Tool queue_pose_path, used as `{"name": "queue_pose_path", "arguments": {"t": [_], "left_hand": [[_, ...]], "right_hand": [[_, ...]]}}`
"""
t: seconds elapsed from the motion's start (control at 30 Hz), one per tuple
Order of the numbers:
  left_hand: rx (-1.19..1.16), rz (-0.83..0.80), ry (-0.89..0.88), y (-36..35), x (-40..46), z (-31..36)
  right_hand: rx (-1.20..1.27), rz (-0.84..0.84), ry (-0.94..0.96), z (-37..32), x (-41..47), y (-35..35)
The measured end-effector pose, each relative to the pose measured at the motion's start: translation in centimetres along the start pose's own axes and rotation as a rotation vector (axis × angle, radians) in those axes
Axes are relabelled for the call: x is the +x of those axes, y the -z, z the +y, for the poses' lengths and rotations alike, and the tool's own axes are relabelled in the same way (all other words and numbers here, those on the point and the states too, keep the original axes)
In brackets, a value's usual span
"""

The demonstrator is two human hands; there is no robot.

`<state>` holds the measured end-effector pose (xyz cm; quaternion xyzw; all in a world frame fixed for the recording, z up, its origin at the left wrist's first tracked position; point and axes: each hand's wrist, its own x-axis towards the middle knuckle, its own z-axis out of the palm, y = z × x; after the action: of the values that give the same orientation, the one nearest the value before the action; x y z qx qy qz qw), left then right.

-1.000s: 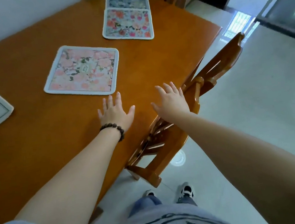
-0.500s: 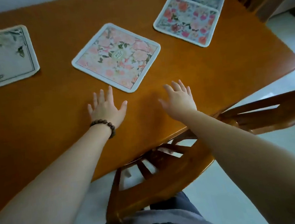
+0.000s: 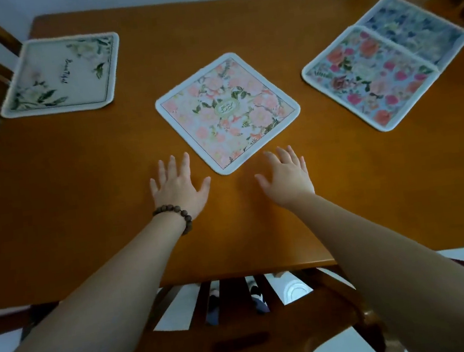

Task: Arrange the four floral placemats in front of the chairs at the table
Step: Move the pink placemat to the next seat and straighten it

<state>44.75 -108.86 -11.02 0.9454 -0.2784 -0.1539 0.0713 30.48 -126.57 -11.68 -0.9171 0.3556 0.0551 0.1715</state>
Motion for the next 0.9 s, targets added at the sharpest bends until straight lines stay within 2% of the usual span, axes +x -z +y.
{"name": "queue_pose_path", "arguments": {"t": [0.2,0.37,0.6,0.8,0.9], "left_hand": [[-0.011,0.044,0.032,0.8,2.9,-0.6],[-0.013,0.083,0.01,1.4,8.7,-0.7],[0.031,0.012,-0.066,-0.8,17.2,0.6],[0.136,-0.009,-0.076,-1.3,23.7,0.1],[0.114,0.016,-0.049,-1.3,25.4,-0.3]], "right_hand": [[0.091,0.019,-0.03,1.0,4.7,1.3],[0.135,0.037,-0.059,2.2,10.9,2.7],[-0.051,-0.053,0.031,3.5,18.4,1.8],[-0.077,-0.095,-0.054,4.8,21.1,0.3],[-0.105,-0.031,-0.073,4.8,21.5,-0.6]]}}
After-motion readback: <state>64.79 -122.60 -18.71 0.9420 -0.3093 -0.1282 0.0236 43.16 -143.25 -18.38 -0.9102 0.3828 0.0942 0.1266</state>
